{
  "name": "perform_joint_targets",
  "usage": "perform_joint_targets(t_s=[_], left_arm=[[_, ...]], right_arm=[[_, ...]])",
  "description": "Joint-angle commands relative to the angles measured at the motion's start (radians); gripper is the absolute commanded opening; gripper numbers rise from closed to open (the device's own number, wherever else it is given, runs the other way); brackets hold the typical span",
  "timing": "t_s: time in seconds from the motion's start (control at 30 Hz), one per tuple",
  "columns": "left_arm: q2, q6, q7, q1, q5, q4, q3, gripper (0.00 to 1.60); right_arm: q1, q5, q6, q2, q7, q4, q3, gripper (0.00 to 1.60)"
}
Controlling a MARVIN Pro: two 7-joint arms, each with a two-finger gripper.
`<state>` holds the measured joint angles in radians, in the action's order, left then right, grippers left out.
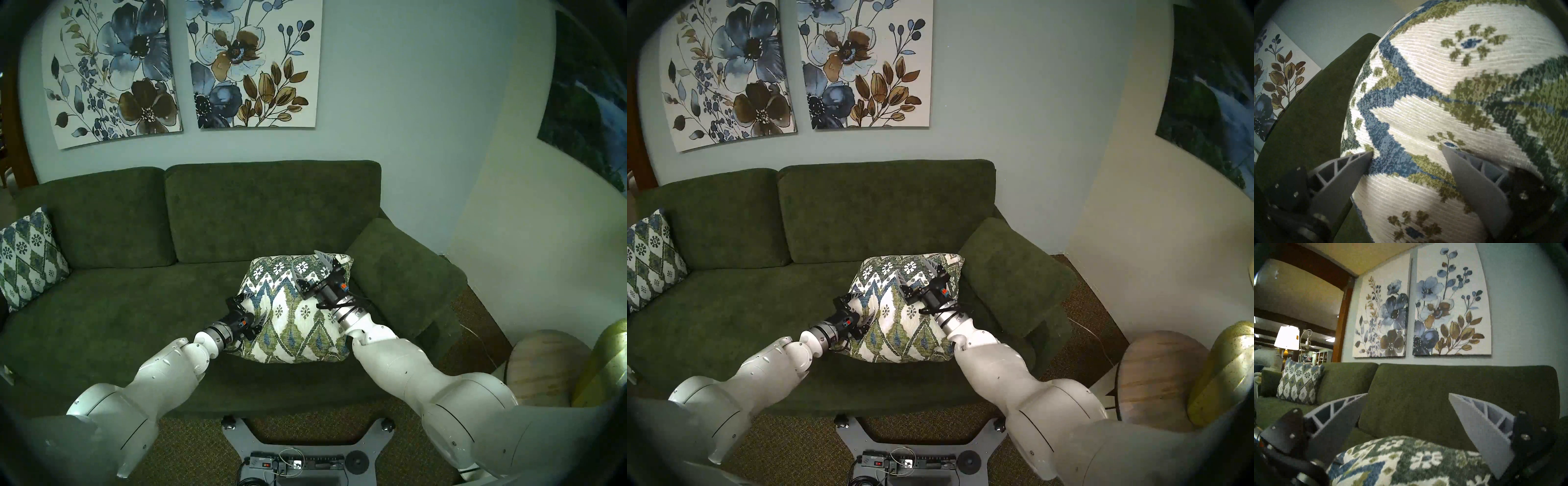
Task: Fluff a cushion
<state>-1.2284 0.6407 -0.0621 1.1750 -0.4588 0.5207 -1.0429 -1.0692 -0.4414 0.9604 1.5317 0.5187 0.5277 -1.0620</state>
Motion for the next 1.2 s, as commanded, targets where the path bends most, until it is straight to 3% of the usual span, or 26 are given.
perform_joint_targets(t_s=[0.0, 0.07, 0.3, 0.53, 0.8, 1.17], left_arm=[[-0.087, -0.088, 0.024, -0.038, -0.025, -0.112, 0.032, 1.60], [-0.068, -0.062, 0.016, -0.021, -0.018, -0.100, 0.028, 1.60], [-0.021, -0.022, -0.003, 0.013, -0.009, -0.098, 0.020, 1.60], [0.012, 0.008, -0.017, 0.049, -0.005, -0.120, 0.017, 1.60], [0.019, 0.058, -0.029, 0.074, -0.005, -0.121, 0.024, 1.60], [0.005, 0.144, -0.056, 0.071, -0.015, -0.053, 0.045, 1.60]], right_arm=[[-0.008, 0.004, 0.000, -0.020, 0.006, 0.024, -0.004, 1.60], [-0.012, -0.003, -0.055, -0.010, -0.012, -0.076, -0.005, 1.60], [-0.072, -0.014, -0.123, -0.018, -0.035, -0.182, -0.009, 1.60], [-0.142, -0.013, -0.184, 0.036, -0.066, -0.293, 0.008, 1.60], [-0.172, -0.012, -0.193, 0.097, -0.109, -0.342, 0.027, 1.60], [-0.205, -0.017, -0.174, 0.098, -0.161, -0.370, 0.039, 1.60]])
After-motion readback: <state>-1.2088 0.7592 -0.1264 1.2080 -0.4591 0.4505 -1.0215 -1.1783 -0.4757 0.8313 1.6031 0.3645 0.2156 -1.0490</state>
